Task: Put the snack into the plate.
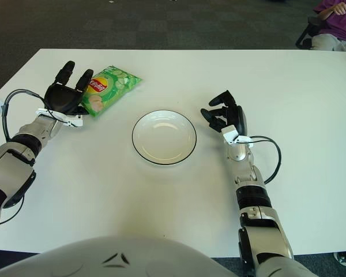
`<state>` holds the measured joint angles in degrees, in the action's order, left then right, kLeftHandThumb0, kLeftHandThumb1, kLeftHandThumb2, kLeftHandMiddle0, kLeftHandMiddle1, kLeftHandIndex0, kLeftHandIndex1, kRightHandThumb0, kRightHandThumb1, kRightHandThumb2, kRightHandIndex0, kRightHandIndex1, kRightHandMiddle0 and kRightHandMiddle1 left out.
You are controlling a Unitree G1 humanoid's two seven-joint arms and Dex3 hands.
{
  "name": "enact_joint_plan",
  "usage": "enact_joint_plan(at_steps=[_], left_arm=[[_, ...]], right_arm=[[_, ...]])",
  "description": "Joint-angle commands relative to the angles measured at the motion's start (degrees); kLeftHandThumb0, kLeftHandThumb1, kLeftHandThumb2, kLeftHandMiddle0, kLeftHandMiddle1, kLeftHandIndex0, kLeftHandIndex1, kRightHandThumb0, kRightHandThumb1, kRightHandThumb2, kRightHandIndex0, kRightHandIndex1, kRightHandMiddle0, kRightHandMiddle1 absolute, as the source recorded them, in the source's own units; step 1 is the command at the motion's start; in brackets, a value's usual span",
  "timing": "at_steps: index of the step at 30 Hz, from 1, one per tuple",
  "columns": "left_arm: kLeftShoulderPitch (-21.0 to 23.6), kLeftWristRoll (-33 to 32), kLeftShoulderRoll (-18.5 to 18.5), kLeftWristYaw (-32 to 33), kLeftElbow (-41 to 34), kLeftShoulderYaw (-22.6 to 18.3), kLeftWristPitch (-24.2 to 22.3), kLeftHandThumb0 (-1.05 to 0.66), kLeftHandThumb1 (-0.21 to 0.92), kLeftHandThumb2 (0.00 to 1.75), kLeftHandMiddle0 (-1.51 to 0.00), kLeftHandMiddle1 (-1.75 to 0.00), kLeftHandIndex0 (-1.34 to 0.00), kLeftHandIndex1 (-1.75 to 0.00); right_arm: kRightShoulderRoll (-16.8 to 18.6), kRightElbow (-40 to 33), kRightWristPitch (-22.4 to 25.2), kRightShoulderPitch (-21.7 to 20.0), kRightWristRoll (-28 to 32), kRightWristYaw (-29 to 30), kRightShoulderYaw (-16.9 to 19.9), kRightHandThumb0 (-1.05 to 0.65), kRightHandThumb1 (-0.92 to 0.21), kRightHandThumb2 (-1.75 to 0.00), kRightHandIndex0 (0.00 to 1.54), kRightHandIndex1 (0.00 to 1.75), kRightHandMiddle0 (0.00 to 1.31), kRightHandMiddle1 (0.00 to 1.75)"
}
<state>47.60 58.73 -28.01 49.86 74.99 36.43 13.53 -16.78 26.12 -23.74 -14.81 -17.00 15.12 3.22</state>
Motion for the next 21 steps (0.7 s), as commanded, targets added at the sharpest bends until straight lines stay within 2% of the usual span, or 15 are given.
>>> enact_joint_plan(at_steps=[1, 13, 21], left_arm=[[0.75, -0.48, 1.69, 2.52, 1.10, 0.83, -1.09, -0.68, 0.81, 0.00, -0.01, 0.00, -0.10, -0.03], [1.75, -0.50, 3.78, 5.88, 2.23, 2.28, -2.96, -0.55, 0.75, 0.00, -0.17, -0.03, -0.23, -0.06], [2.51, -0.34, 4.24, 5.20, 2.81, 3.58, -2.11, -0.45, 0.79, 0.01, -0.39, -0.05, -0.46, -0.09]], right_arm=[[-0.52, -1.49, 0.23, 0.26, -0.24, -0.11, 0.00, -0.35, -0.92, -0.39, 0.96, 0.47, 0.33, 1.60], [-0.56, -2.90, 0.96, 0.79, -0.36, -0.41, 0.01, -0.35, -0.92, -0.40, 0.96, 0.47, 0.32, 1.60], [-0.34, -3.74, 1.64, 1.01, -0.54, -0.43, -0.16, -0.35, -0.92, -0.40, 0.96, 0.47, 0.32, 1.60]])
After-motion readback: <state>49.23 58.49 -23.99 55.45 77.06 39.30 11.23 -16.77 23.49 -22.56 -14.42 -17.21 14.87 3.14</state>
